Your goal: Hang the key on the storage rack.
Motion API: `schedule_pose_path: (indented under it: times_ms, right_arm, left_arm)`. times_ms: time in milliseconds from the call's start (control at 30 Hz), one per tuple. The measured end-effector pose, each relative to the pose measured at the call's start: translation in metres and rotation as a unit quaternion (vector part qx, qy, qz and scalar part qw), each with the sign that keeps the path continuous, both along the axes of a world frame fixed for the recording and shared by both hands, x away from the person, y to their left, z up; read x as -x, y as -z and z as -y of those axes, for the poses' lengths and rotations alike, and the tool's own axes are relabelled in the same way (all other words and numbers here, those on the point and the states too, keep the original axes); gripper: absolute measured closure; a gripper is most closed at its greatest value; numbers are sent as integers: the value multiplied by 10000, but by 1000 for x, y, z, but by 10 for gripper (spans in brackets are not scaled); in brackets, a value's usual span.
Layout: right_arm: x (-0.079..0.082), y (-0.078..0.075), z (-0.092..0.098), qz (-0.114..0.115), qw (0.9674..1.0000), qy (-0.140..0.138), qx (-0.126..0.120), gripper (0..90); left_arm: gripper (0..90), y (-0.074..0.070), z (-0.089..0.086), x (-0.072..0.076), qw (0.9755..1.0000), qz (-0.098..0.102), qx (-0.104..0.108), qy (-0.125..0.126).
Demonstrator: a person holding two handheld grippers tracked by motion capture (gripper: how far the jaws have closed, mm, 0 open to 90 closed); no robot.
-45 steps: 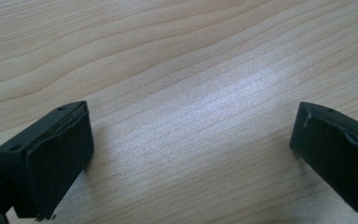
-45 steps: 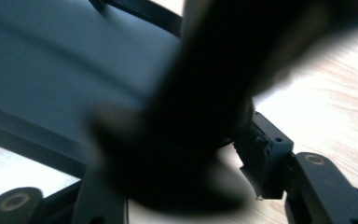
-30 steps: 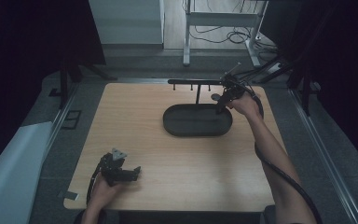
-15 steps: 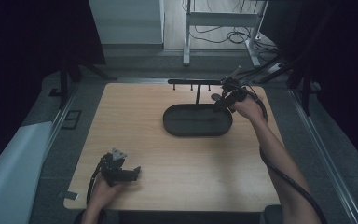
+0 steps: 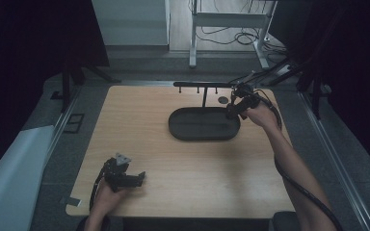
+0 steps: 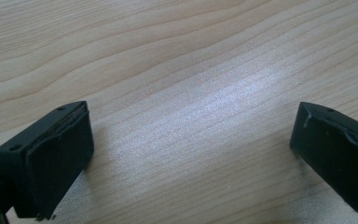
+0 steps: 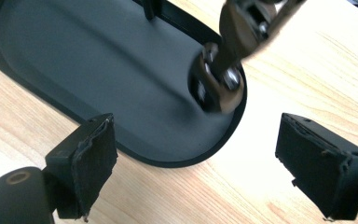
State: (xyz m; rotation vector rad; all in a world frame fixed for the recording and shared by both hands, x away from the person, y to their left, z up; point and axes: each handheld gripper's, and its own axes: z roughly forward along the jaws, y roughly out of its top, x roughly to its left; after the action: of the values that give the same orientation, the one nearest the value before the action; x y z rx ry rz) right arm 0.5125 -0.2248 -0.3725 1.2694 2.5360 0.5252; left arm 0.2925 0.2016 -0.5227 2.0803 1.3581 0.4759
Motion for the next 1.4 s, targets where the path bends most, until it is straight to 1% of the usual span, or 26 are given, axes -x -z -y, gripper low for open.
schedule_pose_path:
  times_ms: [400, 633, 767, 833, 900, 933, 967, 1000, 1100, 1133, 1400]
  right_arm:
    - [19, -2, 10, 53, 9998, -161, -133, 111]
    - [30, 3, 15, 4, 9996, -216, -175, 86]
    - [37, 5, 18, 44, 9994, -251, -239, 85]
    - [41, 6, 19, 142, 9992, -303, -239, 86]
    - [44, 6, 20, 172, 9990, -322, -254, 86]
    - [48, 7, 21, 186, 9989, -347, -271, 86]
    - [48, 7, 21, 186, 9989, -347, -271, 86]
    - [53, 7, 23, 209, 9987, -367, -296, 85]
    - [56, 9, 24, 216, 9984, -398, -326, 84]
    - [61, 10, 26, 218, 9985, -384, -336, 82]
    - [75, 17, 36, 198, 9982, -390, -403, 67]
  left_arm:
    - [0, 0, 0, 0, 10000, 2, 7, -4]
    - [0, 0, 0, 0, 10000, 3, 8, -2]
    - [0, 0, 0, 0, 10000, 3, 8, -3]
    - [0, 0, 0, 0, 10000, 2, 7, -2]
    - [0, 0, 0, 0, 10000, 4, 8, -2]
    - [0, 0, 0, 0, 10000, 4, 8, -1]
    - [0, 0, 0, 0, 10000, 4, 8, -1]
    - [0, 0, 0, 0, 10000, -3, 7, 2]
    - [0, 0, 0, 0, 10000, -3, 6, 3]
    - [0, 0, 0, 0, 10000, -2, 8, 2]
    - [0, 0, 0, 0, 10000, -4, 6, 5]
